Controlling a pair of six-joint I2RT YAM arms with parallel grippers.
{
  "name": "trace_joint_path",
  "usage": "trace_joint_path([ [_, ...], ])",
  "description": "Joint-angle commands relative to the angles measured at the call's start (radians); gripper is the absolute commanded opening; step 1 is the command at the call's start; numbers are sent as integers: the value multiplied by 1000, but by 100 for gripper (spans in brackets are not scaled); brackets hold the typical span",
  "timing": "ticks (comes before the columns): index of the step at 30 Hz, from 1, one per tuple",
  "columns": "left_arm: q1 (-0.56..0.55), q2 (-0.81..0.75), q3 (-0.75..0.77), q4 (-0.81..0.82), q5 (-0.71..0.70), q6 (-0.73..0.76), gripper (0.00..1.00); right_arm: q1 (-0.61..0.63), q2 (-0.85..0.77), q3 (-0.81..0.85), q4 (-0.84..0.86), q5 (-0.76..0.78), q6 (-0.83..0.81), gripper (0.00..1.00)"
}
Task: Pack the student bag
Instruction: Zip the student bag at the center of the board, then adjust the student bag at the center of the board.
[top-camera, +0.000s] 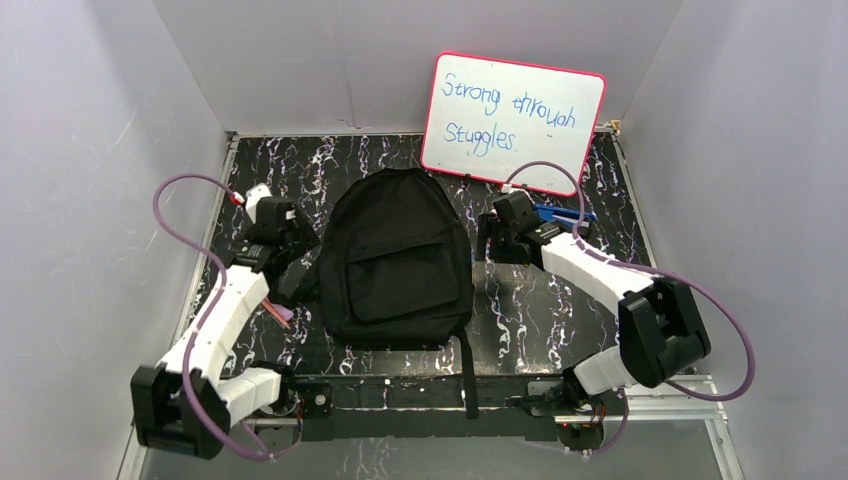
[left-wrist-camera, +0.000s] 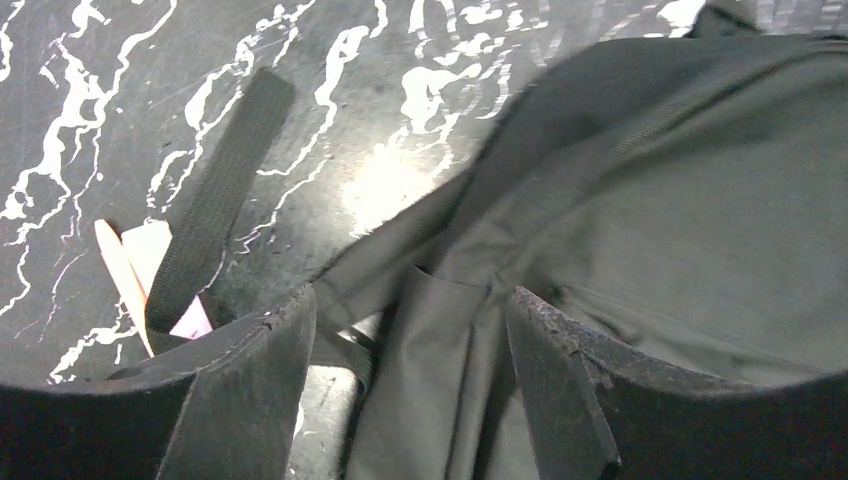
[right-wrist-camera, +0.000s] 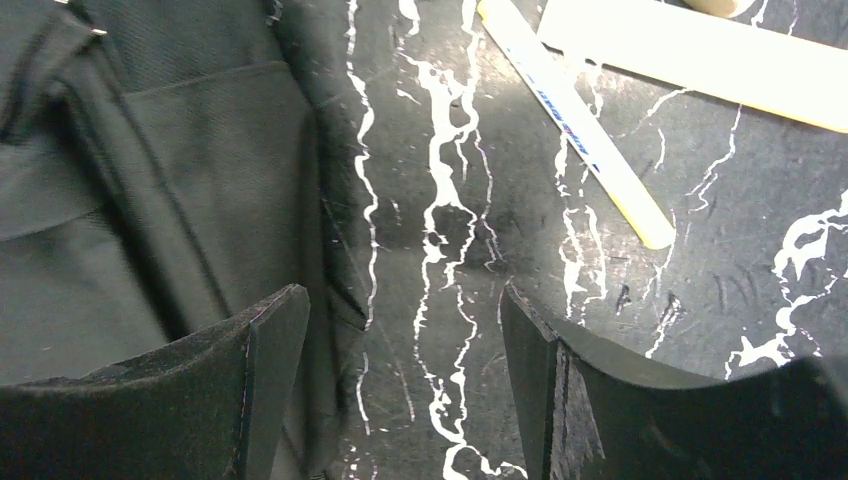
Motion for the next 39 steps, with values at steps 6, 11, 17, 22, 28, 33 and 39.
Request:
trace_joint_path([
  [6, 15, 321, 172, 81, -194, 52, 68, -4, 86, 44, -18, -15, -31, 79],
  [11, 34, 507, 261, 130, -198, 103, 69, 29, 91, 3, 58, -59, -13, 77],
  [17, 39, 747, 413, 135, 21, 143, 71, 93, 171, -1, 87, -68, 3, 77],
  [22, 0, 862, 529, 142, 109, 154, 70, 177, 211, 27, 126, -74, 20, 78],
  [28, -61, 1006, 740, 141, 190, 180, 70, 246, 236, 61, 245, -105, 75, 78],
  [33, -132, 1130, 936, 139, 267, 241, 70, 259, 277, 103, 373, -217, 100, 78],
  [39, -148, 1103, 955, 128, 168, 286, 71, 270, 245, 73, 472, -364, 12, 78],
])
